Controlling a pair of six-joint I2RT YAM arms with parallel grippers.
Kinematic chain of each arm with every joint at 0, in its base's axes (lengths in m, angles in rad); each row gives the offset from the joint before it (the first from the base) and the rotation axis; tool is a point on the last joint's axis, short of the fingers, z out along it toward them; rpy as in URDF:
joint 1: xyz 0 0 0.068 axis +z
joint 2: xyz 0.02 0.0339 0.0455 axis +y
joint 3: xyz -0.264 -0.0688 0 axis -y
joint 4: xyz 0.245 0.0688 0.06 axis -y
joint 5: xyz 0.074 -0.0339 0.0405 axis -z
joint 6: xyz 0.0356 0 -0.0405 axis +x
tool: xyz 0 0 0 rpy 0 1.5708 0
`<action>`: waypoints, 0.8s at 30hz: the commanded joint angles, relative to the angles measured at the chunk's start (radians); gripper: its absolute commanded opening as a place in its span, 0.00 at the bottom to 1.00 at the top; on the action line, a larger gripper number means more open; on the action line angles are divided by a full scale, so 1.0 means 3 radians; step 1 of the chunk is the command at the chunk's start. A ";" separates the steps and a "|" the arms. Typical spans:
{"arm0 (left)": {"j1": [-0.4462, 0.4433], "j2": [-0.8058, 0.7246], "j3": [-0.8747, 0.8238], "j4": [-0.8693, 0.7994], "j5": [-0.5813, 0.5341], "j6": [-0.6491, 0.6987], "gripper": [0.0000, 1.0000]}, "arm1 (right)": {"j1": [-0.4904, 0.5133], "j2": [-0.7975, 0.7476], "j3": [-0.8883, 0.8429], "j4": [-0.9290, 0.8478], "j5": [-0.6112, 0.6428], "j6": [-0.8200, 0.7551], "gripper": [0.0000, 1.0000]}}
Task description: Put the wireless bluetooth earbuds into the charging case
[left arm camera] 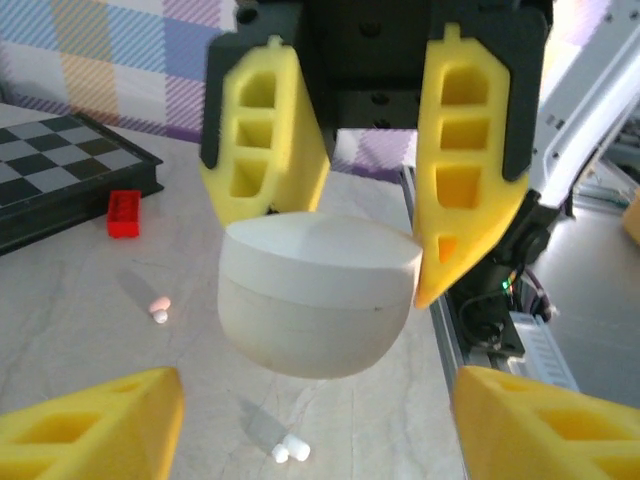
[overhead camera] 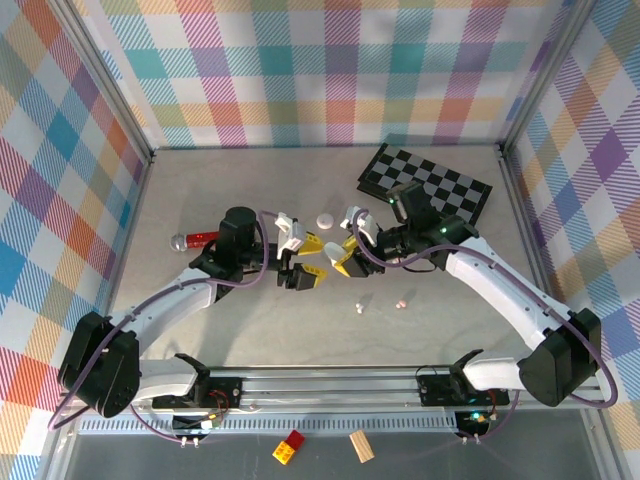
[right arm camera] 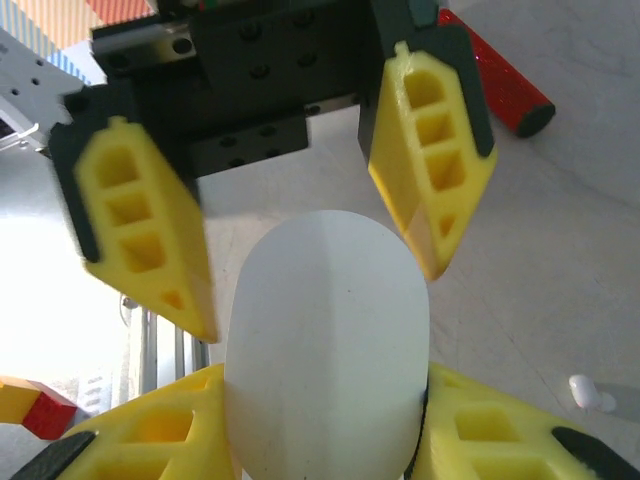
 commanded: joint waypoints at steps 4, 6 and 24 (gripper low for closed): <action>-0.0075 0.0045 0.0179 -0.0150 0.0220 0.0041 0.59 | -0.0003 0.0026 0.0158 -0.0134 -0.0284 -0.0226 0.34; -0.0085 0.0060 0.0198 -0.0173 0.0235 0.0044 0.59 | -0.0003 0.0046 0.0178 -0.0169 -0.0317 -0.0241 0.34; -0.0151 0.0080 0.0272 -0.0169 0.0256 -0.0034 0.58 | -0.0002 0.0121 0.0173 -0.0311 -0.0278 -0.0339 0.33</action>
